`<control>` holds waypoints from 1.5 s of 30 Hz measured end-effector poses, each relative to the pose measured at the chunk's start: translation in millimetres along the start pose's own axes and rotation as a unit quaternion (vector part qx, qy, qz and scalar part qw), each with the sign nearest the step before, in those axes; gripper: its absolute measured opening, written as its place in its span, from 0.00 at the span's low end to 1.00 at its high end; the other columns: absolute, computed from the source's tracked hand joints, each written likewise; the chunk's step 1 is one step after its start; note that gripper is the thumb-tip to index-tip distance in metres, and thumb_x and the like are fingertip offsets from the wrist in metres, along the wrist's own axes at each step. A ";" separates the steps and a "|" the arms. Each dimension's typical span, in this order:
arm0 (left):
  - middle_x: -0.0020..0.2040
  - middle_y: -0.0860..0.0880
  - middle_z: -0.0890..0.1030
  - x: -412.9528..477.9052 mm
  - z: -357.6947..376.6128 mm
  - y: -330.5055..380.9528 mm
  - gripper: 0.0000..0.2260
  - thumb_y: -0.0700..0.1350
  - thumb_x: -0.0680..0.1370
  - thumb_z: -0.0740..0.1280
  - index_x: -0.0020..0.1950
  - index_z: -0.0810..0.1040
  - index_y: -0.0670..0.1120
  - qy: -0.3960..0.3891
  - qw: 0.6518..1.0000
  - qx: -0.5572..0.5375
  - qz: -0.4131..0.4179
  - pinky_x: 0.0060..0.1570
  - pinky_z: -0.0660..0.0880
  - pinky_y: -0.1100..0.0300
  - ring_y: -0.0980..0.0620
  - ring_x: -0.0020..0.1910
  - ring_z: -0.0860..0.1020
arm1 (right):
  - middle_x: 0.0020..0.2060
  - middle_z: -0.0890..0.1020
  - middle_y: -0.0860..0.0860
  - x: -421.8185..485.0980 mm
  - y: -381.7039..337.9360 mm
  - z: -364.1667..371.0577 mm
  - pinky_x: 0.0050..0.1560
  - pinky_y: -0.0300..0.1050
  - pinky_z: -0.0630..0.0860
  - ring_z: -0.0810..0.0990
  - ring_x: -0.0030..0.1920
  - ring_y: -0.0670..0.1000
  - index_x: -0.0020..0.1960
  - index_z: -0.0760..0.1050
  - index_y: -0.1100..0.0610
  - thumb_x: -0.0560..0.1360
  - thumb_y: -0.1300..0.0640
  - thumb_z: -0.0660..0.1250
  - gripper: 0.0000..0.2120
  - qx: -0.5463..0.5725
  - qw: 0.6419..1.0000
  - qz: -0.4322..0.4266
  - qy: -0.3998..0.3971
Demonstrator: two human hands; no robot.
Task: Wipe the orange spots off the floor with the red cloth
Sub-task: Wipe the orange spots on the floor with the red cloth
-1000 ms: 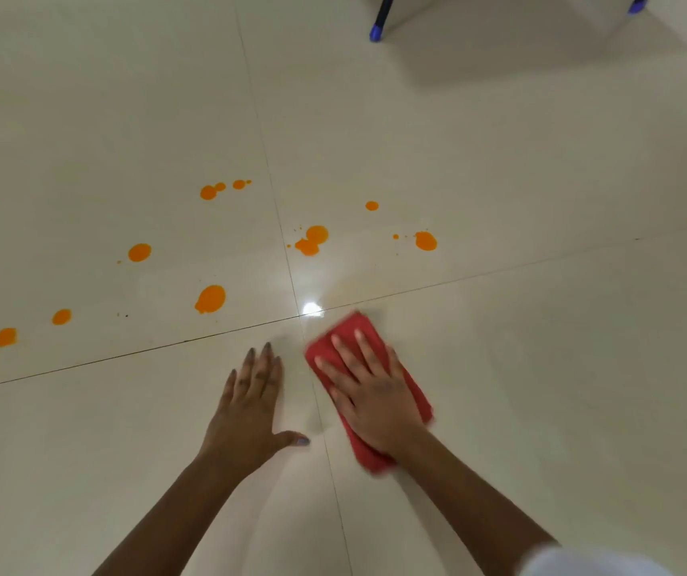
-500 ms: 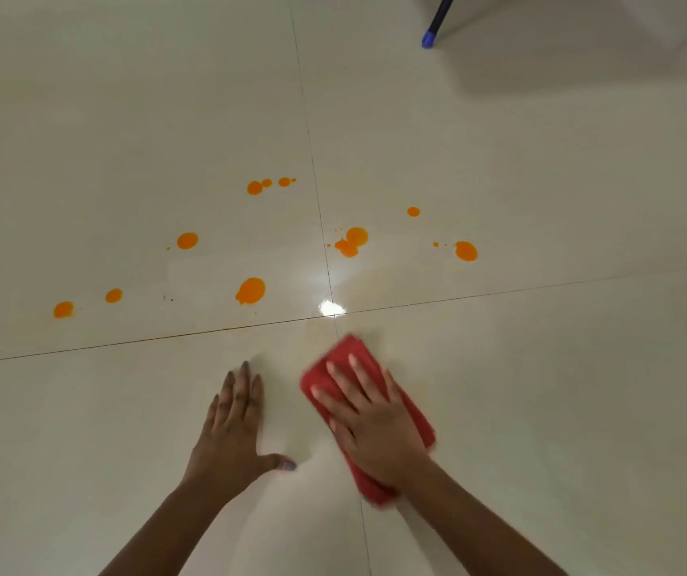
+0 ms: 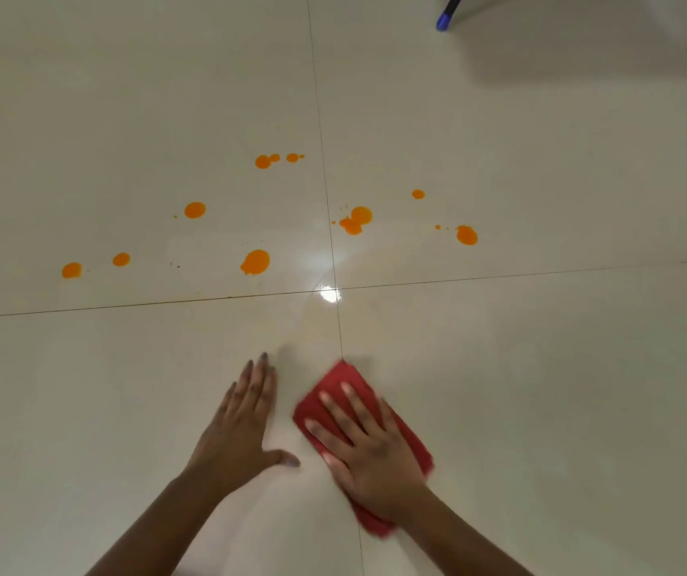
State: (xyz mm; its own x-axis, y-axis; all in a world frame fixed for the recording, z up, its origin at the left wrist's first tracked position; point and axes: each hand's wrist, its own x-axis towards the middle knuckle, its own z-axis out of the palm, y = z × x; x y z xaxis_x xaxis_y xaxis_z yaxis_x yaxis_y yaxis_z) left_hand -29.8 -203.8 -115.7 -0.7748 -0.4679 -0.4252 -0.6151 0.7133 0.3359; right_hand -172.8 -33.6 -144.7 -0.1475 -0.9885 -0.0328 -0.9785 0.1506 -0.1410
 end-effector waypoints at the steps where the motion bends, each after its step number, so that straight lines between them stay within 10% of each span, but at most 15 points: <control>1: 0.74 0.49 0.30 -2.7 6.8 1.7 0.59 0.80 0.57 0.49 0.73 0.31 0.45 -0.008 1.000 -0.001 0.021 0.72 0.39 0.52 0.49 0.72 0.29 | 0.74 0.61 0.49 -24.1 10.6 -1.7 0.68 0.62 0.56 0.56 0.74 0.56 0.74 0.56 0.41 0.76 0.44 0.56 0.26 0.002 1.000 0.000 0.004; 9: 0.73 0.49 0.32 3.1 16.7 8.3 0.56 0.68 0.63 0.68 0.73 0.35 0.45 -0.011 0.999 0.040 0.024 0.69 0.36 0.50 0.47 0.71 0.27 | 0.73 0.63 0.53 65.6 121.0 -19.5 0.68 0.66 0.58 0.58 0.73 0.60 0.73 0.59 0.46 0.76 0.46 0.47 0.25 -0.019 0.967 0.255 0.017; 15: 0.76 0.43 0.42 -21.7 8.6 -12.7 0.55 0.73 0.61 0.61 0.76 0.45 0.42 0.012 0.998 0.056 -0.038 0.71 0.50 0.45 0.49 0.73 0.34 | 0.74 0.62 0.50 5.4 -12.6 1.9 0.68 0.63 0.54 0.57 0.74 0.58 0.73 0.57 0.42 0.76 0.45 0.56 0.26 0.012 1.000 0.003 0.004; 19: 0.75 0.40 0.56 -29.7 12.4 -38.0 0.53 0.78 0.59 0.52 0.75 0.55 0.43 -0.010 0.993 0.099 -0.060 0.62 0.64 0.41 0.39 0.73 0.51 | 0.73 0.63 0.49 -15.8 48.8 -4.8 0.66 0.61 0.59 0.57 0.74 0.55 0.72 0.60 0.40 0.74 0.45 0.56 0.25 -0.001 0.999 0.044 0.020; 24: 0.76 0.41 0.55 -27.1 16.7 -40.2 0.54 0.77 0.58 0.51 0.75 0.55 0.44 -0.013 0.992 0.116 -0.040 0.67 0.60 0.44 0.40 0.74 0.47 | 0.73 0.63 0.53 121.2 65.7 -12.4 0.68 0.66 0.58 0.59 0.73 0.61 0.72 0.61 0.45 0.75 0.45 0.47 0.26 -0.013 0.984 0.178 0.009; 30: 0.77 0.41 0.50 -12.0 -28.8 -65.2 0.52 0.77 0.61 0.49 0.74 0.55 0.42 0.027 0.985 0.163 -0.053 0.70 0.51 0.42 0.42 0.75 0.41 | 0.73 0.63 0.48 72.1 6.4 -1.5 0.69 0.62 0.55 0.58 0.73 0.55 0.71 0.60 0.41 0.75 0.47 0.56 0.24 0.007 0.998 -0.063 0.006; 33: 0.72 0.43 0.32 1.1 -36.9 -84.9 0.54 0.73 0.65 0.61 0.73 0.30 0.47 -0.013 0.986 0.161 -0.034 0.71 0.47 0.41 0.40 0.72 0.34 | 0.72 0.65 0.47 98.1 56.6 -6.2 0.66 0.62 0.61 0.60 0.73 0.54 0.70 0.62 0.41 0.73 0.47 0.56 0.25 -0.021 0.999 -0.043 0.020; 45: 0.72 0.46 0.28 12.9 -92.0 -110.9 0.47 0.65 0.73 0.62 0.74 0.34 0.44 -0.224 0.962 0.153 0.020 0.73 0.42 0.47 0.44 0.74 0.33 | 0.72 0.65 0.49 167.4 -4.2 -5.8 0.69 0.65 0.57 0.60 0.73 0.56 0.71 0.62 0.45 0.75 0.47 0.52 0.24 -0.022 0.998 -0.037 -0.038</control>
State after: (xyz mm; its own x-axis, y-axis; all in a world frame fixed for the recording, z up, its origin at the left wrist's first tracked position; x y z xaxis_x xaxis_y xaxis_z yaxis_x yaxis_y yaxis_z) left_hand 14.9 -337.0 -81.2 -0.6140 -0.2142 -0.7597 -0.4620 0.8779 0.1258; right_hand -194.3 -199.8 -143.8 -0.0642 -0.9929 -0.0997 -0.9919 0.0745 -0.1031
